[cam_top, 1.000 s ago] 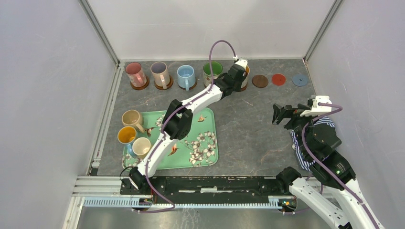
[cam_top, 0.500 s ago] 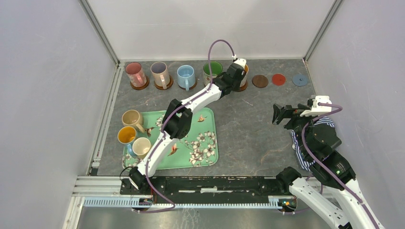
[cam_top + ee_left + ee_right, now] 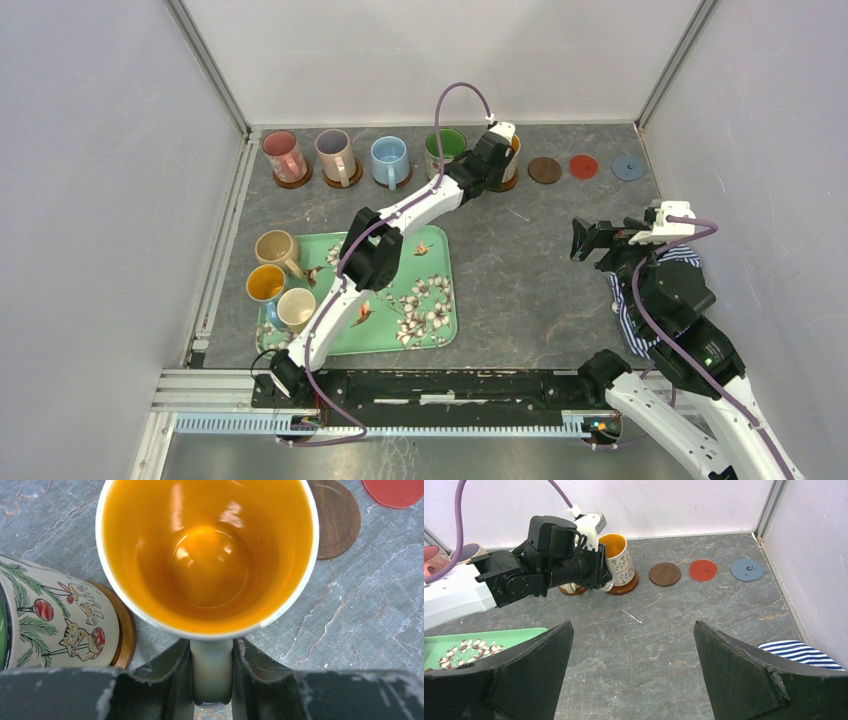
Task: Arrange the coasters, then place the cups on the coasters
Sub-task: Place the cup on the coaster.
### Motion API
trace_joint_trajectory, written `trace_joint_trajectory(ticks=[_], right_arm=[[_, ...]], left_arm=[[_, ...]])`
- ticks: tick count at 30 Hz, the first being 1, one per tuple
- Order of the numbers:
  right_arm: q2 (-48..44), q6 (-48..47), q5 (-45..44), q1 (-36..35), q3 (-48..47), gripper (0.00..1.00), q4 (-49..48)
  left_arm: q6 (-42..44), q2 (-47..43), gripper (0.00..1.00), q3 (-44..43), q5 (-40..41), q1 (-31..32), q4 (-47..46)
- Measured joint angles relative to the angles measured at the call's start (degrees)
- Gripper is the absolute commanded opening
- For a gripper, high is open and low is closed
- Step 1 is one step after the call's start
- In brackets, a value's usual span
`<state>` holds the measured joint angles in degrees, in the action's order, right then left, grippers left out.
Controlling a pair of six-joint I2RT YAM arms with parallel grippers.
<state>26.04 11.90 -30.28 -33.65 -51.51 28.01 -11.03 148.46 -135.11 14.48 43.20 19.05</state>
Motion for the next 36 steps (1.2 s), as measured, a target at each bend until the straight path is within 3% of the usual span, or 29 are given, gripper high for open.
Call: trace_joint_trajectory(ticks=[14,22,27,36], right_arm=[[-0.28,0.00,0.02,0.00,0.00,0.98,-0.02],[-0.46,0.00,0.04,0.00,0.00,0.98,-0.04],[-0.46,0.00,0.04,0.00,1.01,0.98,-0.57],[-0.20,0.04,0.07,0.00,6.43,0.98,-3.39]], left_arm=[[0.00,0.00,0.42,-0.61,-0.04,0.00,-1.38],[0.00,-2.03,0.68,-0.13,-0.20,0.00,-1.20],[0.00,-8.72,0.82,3.69,-1.42,0.07,-1.22],[-0.09,-28.48,0.97,21.18,-1.62,1.57,-3.37]])
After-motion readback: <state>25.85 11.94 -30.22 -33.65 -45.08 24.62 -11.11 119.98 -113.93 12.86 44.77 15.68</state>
